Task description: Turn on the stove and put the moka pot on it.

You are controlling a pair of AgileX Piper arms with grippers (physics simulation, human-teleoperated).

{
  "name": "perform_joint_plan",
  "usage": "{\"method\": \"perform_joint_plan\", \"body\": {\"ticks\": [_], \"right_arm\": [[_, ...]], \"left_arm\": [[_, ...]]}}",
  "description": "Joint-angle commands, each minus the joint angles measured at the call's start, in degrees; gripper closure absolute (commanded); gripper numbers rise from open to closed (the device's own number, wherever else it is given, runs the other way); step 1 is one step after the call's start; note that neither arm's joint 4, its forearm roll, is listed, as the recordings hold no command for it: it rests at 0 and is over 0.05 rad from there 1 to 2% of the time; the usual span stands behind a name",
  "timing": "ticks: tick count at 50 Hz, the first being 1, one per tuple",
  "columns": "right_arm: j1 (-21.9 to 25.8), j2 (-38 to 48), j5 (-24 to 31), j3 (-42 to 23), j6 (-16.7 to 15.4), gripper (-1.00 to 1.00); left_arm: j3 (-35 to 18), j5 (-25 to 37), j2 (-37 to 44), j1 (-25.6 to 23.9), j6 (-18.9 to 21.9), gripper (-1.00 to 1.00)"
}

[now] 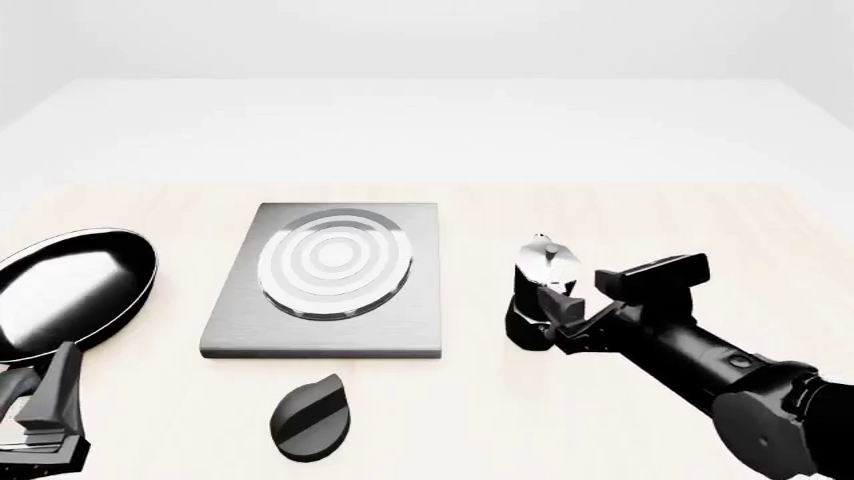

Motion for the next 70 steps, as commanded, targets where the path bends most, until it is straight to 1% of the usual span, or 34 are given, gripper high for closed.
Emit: {"method": "perform_joint_plan", "body": {"ticks": [1,23,39,42,43,45,50,54,57,59,62,65,66,68,70], "right_arm": [[-0.08,2.58,-2.29,0.62,0.79,-1.00],[0.31,10.29,-8.38,0.74,3.08,-1.00],[0.87,14.21,-11.21,1.13,4.49,-1.00],[1.19,14.24,-11.36,1.20,4.32,-1.00],[0.86,14.08,-11.23,1.30,4.24,1.00],[1.43,13.49,-11.24,1.53,3.94,1.00],[0.80,12.39,-10.82,1.93,3.45,1.00],[0.01,10.23,-9.95,2.46,2.04,1.00],[0.03,9.03,-9.33,2.59,1.57,1.00],[-0.44,7.18,-8.25,2.64,-0.22,1.00],[-0.02,5.44,-6.79,2.15,-1.32,1.00],[1.30,3.57,-4.54,0.78,-3.11,1.00],[2.21,2.77,-3.28,-0.14,-4.33,1.00],[3.33,1.88,-1.35,-1.60,-5.61,1.00],[4.87,1.16,0.65,-3.44,-8.02,1.00]], "left_arm": [[-0.04,0.25,0.01,0.01,-0.13,-1.00],[-0.01,0.68,0.00,-0.18,0.20,-1.00],[-0.03,0.94,0.01,-0.24,0.30,-1.00],[-0.03,1.00,0.01,-0.17,0.30,-1.00],[-0.02,1.04,0.01,-0.16,0.30,-1.00],[-0.02,1.10,0.01,-0.16,0.28,-1.00],[-0.02,1.20,0.01,-0.21,0.26,-1.00],[-0.02,1.24,0.01,-0.33,0.24,-1.00],[-0.03,1.20,0.01,-0.34,0.26,-1.00],[0.01,1.11,0.00,-0.40,0.22,-1.00],[0.01,0.95,0.00,-0.47,0.26,-1.00],[0.01,0.89,0.00,-0.39,0.29,-1.00],[0.01,0.89,0.00,-0.37,0.30,-1.00],[0.00,0.86,0.00,-0.45,0.35,-1.00],[0.00,0.85,0.00,-0.50,0.41,-1.00]]}}
